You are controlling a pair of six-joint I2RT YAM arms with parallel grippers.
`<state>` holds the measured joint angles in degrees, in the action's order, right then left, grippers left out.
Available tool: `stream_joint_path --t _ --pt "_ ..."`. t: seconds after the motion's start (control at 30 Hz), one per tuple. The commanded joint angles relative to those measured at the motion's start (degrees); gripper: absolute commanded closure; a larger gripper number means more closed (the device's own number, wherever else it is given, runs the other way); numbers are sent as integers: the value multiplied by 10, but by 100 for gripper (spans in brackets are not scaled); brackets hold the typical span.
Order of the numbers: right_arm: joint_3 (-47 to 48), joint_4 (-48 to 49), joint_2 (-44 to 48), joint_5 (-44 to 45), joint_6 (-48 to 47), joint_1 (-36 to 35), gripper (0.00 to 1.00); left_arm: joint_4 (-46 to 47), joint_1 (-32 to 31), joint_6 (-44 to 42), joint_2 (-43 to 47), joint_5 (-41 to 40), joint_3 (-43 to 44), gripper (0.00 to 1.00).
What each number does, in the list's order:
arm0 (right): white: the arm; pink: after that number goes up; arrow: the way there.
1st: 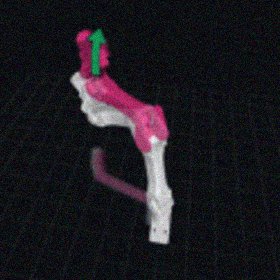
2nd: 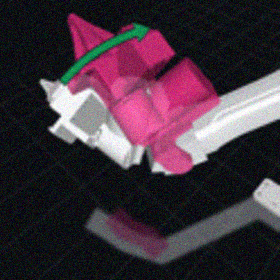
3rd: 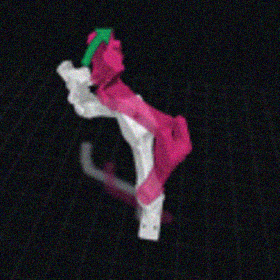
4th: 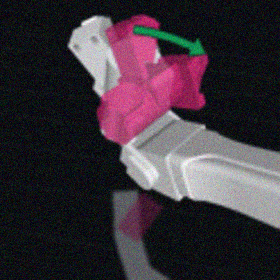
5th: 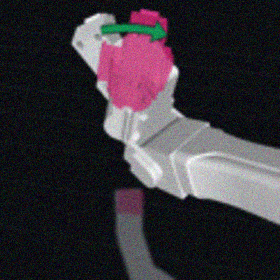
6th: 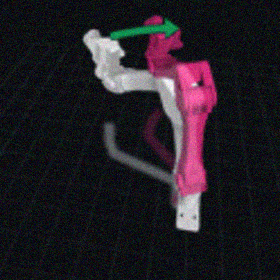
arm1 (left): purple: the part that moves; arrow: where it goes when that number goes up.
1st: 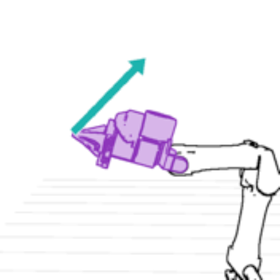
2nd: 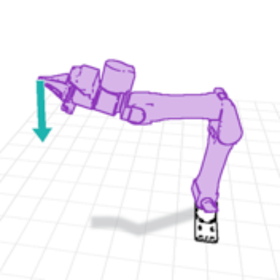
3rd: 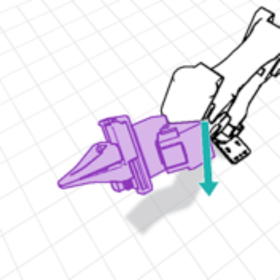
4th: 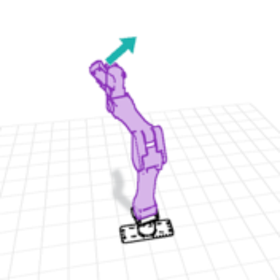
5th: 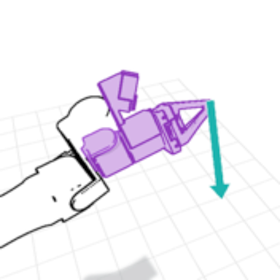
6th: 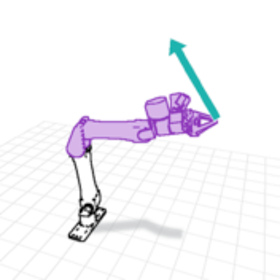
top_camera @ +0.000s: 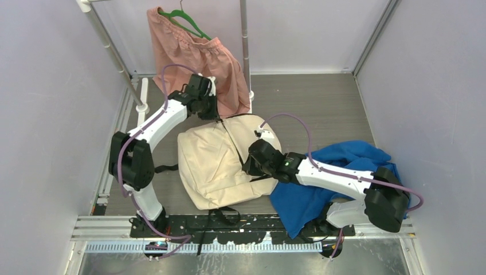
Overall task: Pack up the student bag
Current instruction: Zip the student bag at the center of the board.
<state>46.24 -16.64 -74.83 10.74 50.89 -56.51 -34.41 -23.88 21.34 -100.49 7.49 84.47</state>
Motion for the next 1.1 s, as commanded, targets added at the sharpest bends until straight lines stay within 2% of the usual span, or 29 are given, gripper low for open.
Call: stream_joint_path --t 0.0,0.37,0.5,0.53,0.57,0.63,0.7,0.8,0.93,1.07 --pt "-20 -80 28 2 -10 -10 99 33 29 0 -20 -42 63 100" --pt "-37 -76 38 -3 -17 -12 99 21 41 -9 -18 -70 53 100" --pt "-17 -92 38 -4 -36 -12 98 17 41 -13 17 -18 51 100" --pt "-6 -105 40 3 -41 -12 90 16 38 -12 35 -2 49 96" --pt "6 -121 46 19 -50 -12 70 8 33 -11 50 -8 47 89" --pt "34 -155 63 60 -68 -9 43 -3 12 -13 84 -33 35 81" --pt "54 -181 89 94 -85 6 29 -4 -19 -16 124 -67 10 72" --pt "61 -204 134 114 -103 74 25 -1 -66 -10 178 -104 -41 54" --pt "40 -208 151 78 -110 198 25 -10 -139 18 227 -116 -111 46" --pt "21 -177 85 -20 -121 283 24 -12 -252 69 255 -129 -163 40"
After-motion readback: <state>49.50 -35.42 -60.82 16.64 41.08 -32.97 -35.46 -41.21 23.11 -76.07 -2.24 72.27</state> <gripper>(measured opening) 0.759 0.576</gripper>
